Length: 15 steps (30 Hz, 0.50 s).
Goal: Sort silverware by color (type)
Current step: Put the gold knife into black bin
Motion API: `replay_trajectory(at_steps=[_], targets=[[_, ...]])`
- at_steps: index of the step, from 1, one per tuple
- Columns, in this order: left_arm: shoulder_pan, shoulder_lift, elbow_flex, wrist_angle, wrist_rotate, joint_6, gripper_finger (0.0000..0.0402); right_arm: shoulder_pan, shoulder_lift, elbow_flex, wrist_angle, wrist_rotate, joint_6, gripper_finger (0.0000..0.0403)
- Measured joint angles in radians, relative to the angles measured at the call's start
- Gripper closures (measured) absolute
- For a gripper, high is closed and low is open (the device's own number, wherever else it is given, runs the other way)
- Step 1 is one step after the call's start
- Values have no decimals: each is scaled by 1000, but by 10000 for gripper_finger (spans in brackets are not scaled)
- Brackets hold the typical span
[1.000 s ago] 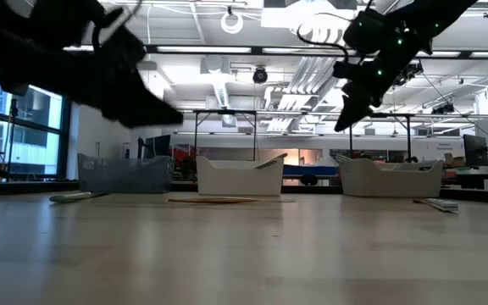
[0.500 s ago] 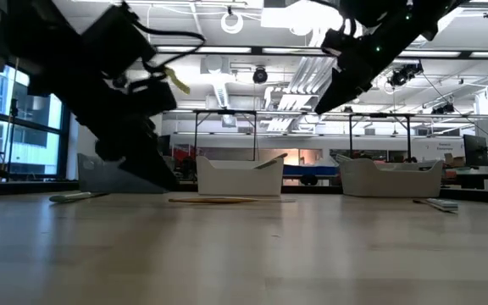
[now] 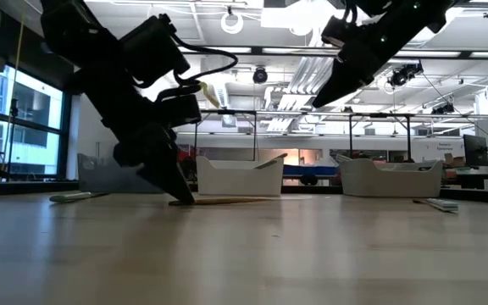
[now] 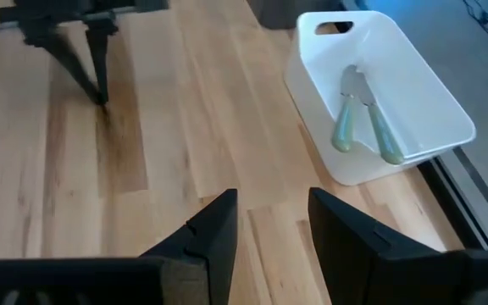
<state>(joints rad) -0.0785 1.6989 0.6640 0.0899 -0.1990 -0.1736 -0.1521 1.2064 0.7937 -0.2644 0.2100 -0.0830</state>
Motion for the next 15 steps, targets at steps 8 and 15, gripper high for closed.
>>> replay_trajectory(at_steps=[8, 15], targets=[[38, -1, -1, 11, 130, -59, 397, 133, 0, 0, 1, 181, 10, 275], [118, 7, -8, 244, 450, -248, 400, 311, 79, 0, 82, 334, 2, 273]])
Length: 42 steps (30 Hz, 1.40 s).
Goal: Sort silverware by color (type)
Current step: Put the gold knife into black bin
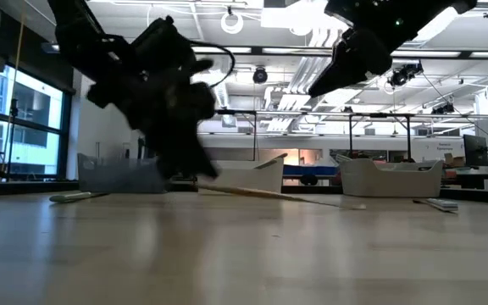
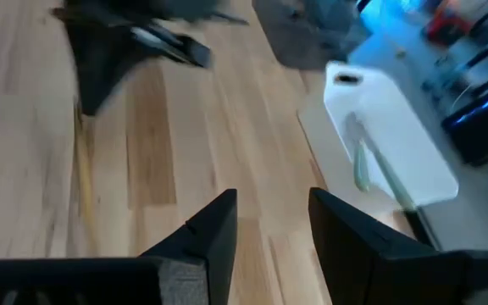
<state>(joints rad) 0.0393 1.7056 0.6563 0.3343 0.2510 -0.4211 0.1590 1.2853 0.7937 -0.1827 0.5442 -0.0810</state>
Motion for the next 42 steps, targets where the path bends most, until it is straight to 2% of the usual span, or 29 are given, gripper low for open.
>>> replay_trajectory(at_steps=[5, 9, 11, 15, 17, 21, 23, 24, 29, 33, 38, 42], targets=[[53, -1, 2, 170, 119, -124, 400, 115, 116, 0, 125, 167, -101, 263], [82, -2, 2, 176, 134, -121, 400, 166, 168, 5, 195, 200, -116, 249], [84, -2, 2, 146, 127, -59, 401, 177, 173, 11, 174, 142, -46, 245], [51, -3, 2, 61, 101, 29, 395, 167, 175, 23, 127, -105, 174, 247], [25, -3, 2, 54, 55, 63, 388, 154, 175, 23, 112, -193, 287, 256], [-37, -3, 1, 59, -91, 118, 378, 127, 189, 24, 80, -284, 398, 282], [-65, -3, -27, 126, -173, 136, 378, 109, 209, 24, 86, -328, 445, 293], [-73, -3, -47, 171, -182, 135, 380, 101, 222, 27, 84, -349, 468, 298], [-81, -4, -188, 464, -159, 65, 399, 77, 335, 113, 29, -365, 518, 300], [-81, -4, -297, 670, -174, -5, 397, 61, 453, 248, -109, -364, 530, 284], [-86, -4, -385, 826, -207, -23, 397, 30, 594, 410, -279, -367, 560, 271], [-100, -4, -424, 881, -241, -21, 397, 9, 669, 489, -368, -374, 580, 270]])
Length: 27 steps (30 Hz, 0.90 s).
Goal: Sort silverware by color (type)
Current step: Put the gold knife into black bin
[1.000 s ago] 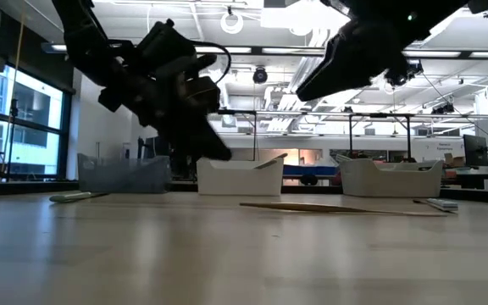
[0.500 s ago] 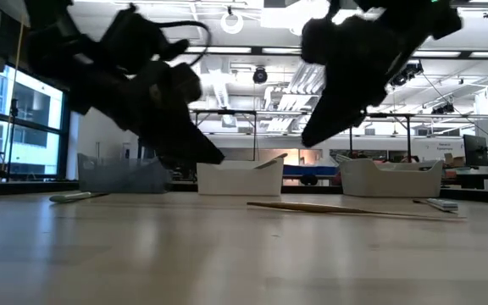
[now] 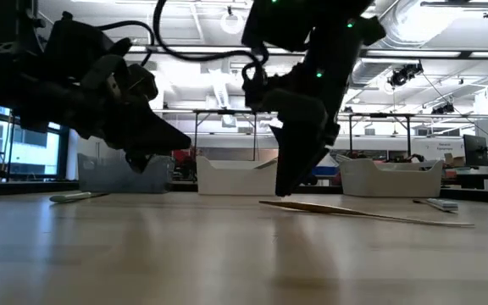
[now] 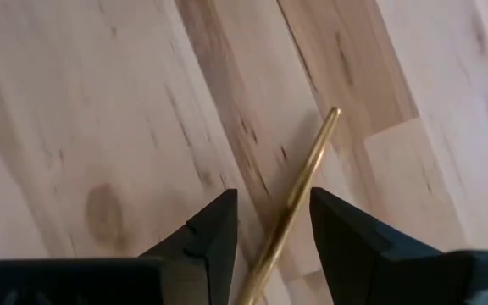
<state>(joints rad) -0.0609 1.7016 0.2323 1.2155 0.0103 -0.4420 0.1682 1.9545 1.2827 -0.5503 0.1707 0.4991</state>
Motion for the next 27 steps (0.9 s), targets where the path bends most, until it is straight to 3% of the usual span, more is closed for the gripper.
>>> replay_trajectory(at_steps=[8, 20, 27], targets=[[-31, 0, -9, 14, -20, 33, 397, -53, 35, -5, -10, -57, 53, 279], [-61, 0, -9, 32, -85, 41, 397, -71, 30, -31, 11, -72, -7, 394], [-96, 0, -9, 76, -118, 87, 397, -61, 18, -39, 63, -50, -117, 399]])
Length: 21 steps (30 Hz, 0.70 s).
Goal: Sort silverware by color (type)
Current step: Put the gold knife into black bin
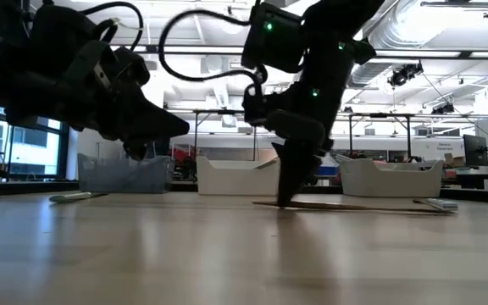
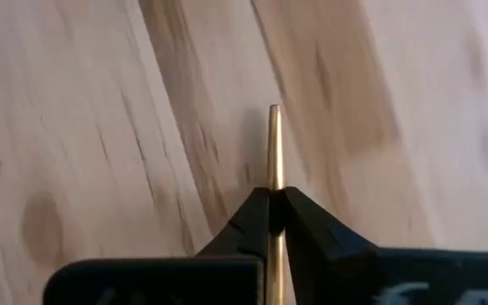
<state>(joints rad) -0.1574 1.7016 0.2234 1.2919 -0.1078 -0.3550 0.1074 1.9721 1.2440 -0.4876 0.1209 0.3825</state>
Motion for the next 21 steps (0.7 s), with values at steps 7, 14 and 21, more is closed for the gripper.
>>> replay_trajectory(at_steps=[7, 14, 21], targets=[[-42, 0, 0, 17, -38, 46, 395, 39, -58, 2, 118, 128, -71, 401], [-61, 0, -24, 62, -39, 88, 353, 70, -103, 1, 235, 211, -124, 402], [-61, 0, -129, 276, -82, 115, 297, 83, -168, 2, 319, 285, -191, 402]])
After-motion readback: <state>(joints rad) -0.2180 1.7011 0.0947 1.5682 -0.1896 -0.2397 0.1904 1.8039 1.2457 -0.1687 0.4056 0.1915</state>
